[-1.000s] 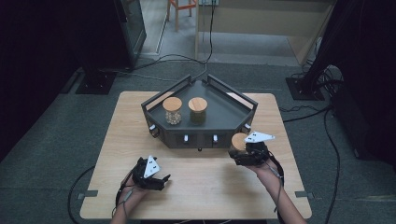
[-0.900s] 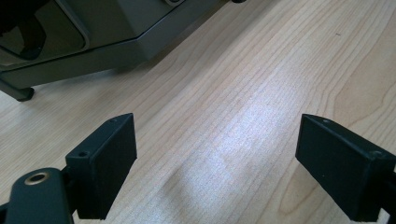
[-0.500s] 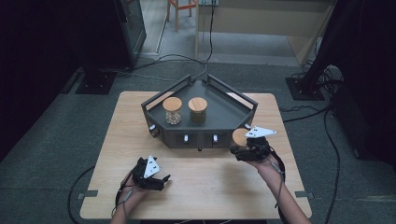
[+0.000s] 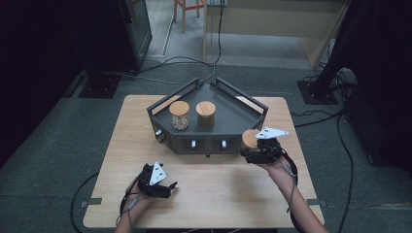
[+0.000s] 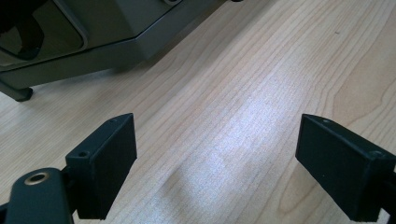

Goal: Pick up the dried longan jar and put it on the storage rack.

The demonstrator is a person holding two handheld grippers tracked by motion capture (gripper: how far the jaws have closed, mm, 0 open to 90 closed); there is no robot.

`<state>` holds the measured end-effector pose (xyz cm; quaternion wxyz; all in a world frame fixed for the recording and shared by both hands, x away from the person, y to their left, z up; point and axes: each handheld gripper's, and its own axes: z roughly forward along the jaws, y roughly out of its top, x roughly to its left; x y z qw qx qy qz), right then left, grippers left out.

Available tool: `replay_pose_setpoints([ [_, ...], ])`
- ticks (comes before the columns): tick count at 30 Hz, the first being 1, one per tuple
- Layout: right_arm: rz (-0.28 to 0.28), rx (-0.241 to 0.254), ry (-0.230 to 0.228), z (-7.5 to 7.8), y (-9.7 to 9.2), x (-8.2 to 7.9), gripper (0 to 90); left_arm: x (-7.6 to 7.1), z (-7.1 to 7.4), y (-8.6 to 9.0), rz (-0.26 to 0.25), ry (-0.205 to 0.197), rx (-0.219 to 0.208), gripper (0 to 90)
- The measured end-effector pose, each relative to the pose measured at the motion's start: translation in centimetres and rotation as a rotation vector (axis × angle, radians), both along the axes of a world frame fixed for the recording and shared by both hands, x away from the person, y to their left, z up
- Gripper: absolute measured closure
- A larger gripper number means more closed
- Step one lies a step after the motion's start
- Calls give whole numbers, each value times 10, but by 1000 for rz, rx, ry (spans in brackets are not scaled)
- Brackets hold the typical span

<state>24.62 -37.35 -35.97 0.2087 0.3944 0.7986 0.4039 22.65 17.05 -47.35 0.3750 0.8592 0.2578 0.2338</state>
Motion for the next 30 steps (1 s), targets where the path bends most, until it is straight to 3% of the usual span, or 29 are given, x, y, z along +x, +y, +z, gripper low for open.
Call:
replay_pose_setpoints([
  [6, 6, 51, 19, 0, -5, 3, 254, 0, 0, 0, 2, -2, -1, 124],
  [24, 22, -2, 4, 20, 2, 10, 254, 0, 0, 0, 1, -1, 4, 124],
  [30, 24, 2, 1, 25, 3, 13, 254, 0, 0, 0, 2, -2, 4, 124],
])
